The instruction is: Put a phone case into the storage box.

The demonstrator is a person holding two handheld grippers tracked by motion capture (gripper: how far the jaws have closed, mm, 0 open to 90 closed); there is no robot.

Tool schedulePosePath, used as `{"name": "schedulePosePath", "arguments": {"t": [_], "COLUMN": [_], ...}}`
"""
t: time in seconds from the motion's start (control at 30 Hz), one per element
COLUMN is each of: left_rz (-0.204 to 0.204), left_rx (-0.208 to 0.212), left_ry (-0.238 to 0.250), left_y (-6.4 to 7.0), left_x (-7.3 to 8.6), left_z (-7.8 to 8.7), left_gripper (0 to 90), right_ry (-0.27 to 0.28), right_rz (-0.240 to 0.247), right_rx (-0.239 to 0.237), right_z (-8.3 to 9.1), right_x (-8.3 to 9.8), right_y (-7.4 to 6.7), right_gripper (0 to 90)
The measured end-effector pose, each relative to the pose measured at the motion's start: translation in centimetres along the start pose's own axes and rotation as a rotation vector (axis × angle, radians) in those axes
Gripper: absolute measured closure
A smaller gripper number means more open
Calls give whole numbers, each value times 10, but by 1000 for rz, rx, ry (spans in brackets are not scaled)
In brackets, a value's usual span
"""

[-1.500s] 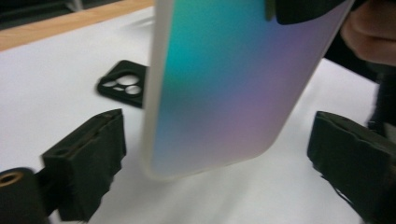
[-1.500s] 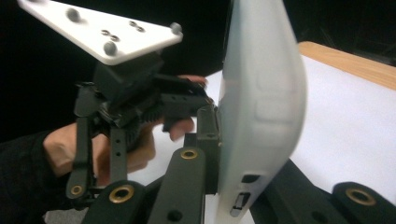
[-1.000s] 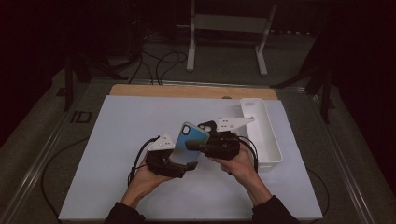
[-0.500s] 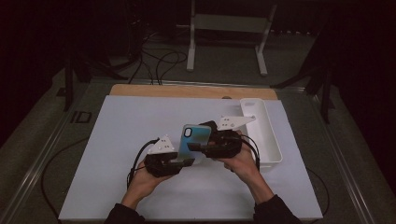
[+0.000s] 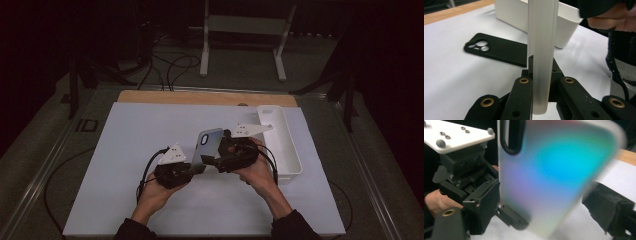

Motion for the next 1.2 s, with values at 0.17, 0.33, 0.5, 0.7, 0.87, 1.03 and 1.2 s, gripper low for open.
{"name": "schedulePosePath", "arguments": {"t": [0.17, 0.33, 0.5, 0.7, 0.87, 1.03, 1.2], "left_rz": [42, 66, 50, 31, 13, -4, -12], "left_rx": [-101, -182, -242, -260, -262, -267, -274], "left_ry": [20, 40, 44, 41, 29, 20, 10], "left_y": [-15, -26, -28, -23, -18, -13, -11], "left_x": [-1, 0, 2, 4, 7, 10, 11], "left_z": [2, 6, 8, 7, 4, 0, -2], "left_gripper": [860, 860, 859, 860, 860, 859, 854], "right_ry": [11, 36, 66, 116, 170, 177, 180], "right_rz": [-9, -21, -32, -59, -110, -146, -165], "right_rx": [36, 53, 65, 58, 45, 54, 66], "right_z": [4, 5, 2, -7, -13, -17, -20], "right_x": [-1, -5, -12, -28, -37, -37, -35], "right_y": [4, 5, 6, 2, 1, 4, 7], "right_gripper": [100, 91, 90, 91, 100, 159, 156]}}
Point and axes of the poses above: each handheld gripper's, and its own axes: z roughly backward along the jaws, x roughly out of its underside, y roughly to its right, the point moved 10 cm from there along -z, roughly forward along the jaws, and after that the axes turned 13 degrees about -x, right-handed, at the moved point
